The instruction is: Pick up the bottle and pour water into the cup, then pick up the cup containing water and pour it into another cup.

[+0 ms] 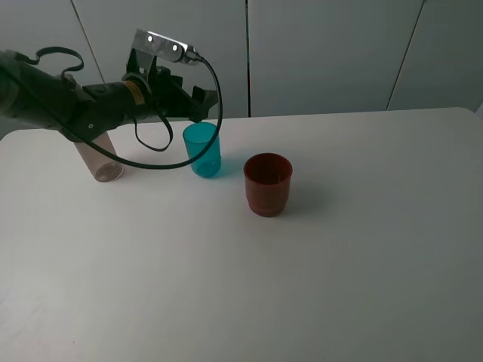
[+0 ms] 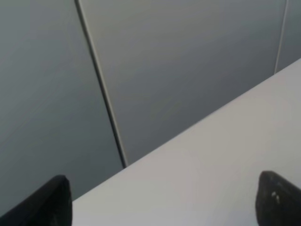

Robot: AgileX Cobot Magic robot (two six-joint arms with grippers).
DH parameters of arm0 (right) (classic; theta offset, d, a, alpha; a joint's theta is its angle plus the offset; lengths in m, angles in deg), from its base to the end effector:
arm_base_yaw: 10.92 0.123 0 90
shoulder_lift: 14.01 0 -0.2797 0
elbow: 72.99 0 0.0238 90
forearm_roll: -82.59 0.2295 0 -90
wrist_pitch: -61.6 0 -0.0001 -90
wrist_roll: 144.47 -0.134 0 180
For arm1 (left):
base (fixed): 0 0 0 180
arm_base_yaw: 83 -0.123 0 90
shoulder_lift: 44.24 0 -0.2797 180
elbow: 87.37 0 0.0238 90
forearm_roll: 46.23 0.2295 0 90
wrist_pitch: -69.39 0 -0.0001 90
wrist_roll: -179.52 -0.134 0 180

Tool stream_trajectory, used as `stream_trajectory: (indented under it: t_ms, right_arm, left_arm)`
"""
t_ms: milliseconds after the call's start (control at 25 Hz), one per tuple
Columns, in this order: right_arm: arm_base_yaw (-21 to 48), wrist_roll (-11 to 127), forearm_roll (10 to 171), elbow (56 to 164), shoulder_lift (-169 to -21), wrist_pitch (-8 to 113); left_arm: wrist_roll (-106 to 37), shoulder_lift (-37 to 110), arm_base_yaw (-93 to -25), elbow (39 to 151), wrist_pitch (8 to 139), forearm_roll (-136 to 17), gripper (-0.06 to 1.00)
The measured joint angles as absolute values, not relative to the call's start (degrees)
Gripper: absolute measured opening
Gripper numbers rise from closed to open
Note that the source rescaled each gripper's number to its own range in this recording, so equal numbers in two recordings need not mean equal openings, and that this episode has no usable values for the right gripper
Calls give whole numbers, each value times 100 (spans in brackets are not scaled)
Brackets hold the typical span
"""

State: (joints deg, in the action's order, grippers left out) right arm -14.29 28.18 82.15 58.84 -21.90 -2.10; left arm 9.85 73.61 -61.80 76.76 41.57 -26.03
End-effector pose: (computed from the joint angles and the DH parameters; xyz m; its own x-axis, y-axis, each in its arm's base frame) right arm 0.0163 -0.0019 0.2427 -0.4836 0.1532 -0.8618 0.1260 0.9865 0.1047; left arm 0.4017 -0.1789 0.1893 -0.2089 0.2228 -0.9522 0.5331 0.8423 0.0801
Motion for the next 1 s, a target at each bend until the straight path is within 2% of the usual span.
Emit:
stream_trajectory:
  t_ms: [240, 600, 760, 1000]
  right_arm:
    - [-1429, 2818, 8215, 5884, -2190, -210]
    - [-1429, 2818, 8215, 5884, -2190, -210]
    - [-1429, 2818, 8215, 5884, -2190, -210]
    - [-1429, 2818, 8215, 5884, -2190, -210]
  left_arm:
    - [1165, 5379, -6341, 7676, 7021, -2647, 100]
    - [1423, 2355, -6918, 7676, 10542, -2672, 100]
    - [1436, 960, -6918, 7379, 11335, -2684, 100]
    - [1446, -1270, -6922, 6333, 12559, -2696, 100]
